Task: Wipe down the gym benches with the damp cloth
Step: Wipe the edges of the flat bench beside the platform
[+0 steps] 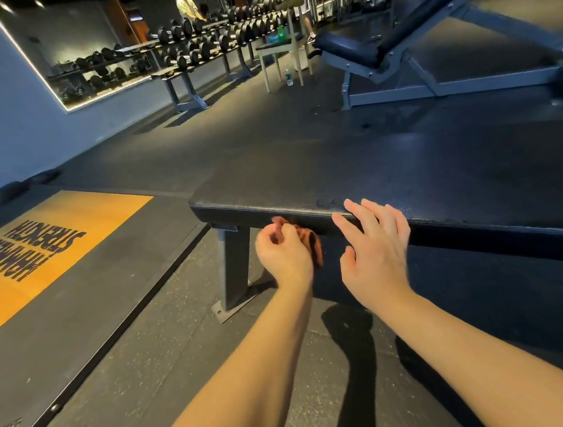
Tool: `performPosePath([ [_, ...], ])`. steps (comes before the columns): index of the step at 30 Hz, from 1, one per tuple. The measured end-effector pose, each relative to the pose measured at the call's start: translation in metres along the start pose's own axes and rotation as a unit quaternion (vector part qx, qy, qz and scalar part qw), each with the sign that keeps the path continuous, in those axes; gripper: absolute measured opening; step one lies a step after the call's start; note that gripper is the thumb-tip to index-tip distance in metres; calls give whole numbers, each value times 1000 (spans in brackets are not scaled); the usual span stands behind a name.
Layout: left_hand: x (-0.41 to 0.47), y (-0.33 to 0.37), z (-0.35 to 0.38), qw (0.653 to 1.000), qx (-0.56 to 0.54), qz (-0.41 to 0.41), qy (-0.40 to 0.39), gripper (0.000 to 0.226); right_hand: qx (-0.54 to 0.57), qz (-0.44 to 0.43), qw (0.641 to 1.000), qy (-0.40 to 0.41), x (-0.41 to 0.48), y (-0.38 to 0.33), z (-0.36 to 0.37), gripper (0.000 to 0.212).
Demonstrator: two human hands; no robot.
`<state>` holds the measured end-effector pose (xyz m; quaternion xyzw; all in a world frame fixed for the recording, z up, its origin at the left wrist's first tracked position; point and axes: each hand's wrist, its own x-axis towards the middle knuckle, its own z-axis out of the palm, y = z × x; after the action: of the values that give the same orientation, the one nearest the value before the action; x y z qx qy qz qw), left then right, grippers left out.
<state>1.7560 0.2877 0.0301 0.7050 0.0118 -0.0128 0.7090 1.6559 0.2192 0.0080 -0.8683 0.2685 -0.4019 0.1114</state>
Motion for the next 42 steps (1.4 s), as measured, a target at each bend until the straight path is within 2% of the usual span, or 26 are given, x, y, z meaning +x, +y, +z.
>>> performPosePath([
  [3,-10,-6,-1,999,30,9,-37,7,-2,5,1000,-1,1,-1,0,59],
  [7,33,17,-16,999,-34,-3,30,10,2,-2,1000,-18,0,2,-1,58],
  [11,34,21,-11,997,-54,-23,47,7,2,12,1000,-23,0,1,-1,58],
  [18,-4,-7,-4,999,35,11,-37,9,2,10,1000,-4,0,-4,-2,58],
  [22,41,12,-19,998,-37,11,48,12,-3,-2,1000,-16,0,0,-3,58],
  [25,47,14,-18,997,-40,-6,59,14,-7,4,1000,-20,-1,1,-2,59],
  [30,-4,-13,-1,998,40,38,-29,4,-7,10,1000,2,1,-1,2,58],
  [32,-8,-18,-3,995,63,42,-61,9,-2,12,1000,7,1,-3,2,56],
  [35,23,-4,-14,999,26,45,-5,6,-2,-1,1000,-1,0,0,1,58],
  [38,44,12,-20,999,-17,3,33,9,-8,-2,1000,-18,-1,3,0,60],
  [42,18,5,-9,1000,7,13,16,12,-7,3,1000,-16,-1,0,-3,60],
])
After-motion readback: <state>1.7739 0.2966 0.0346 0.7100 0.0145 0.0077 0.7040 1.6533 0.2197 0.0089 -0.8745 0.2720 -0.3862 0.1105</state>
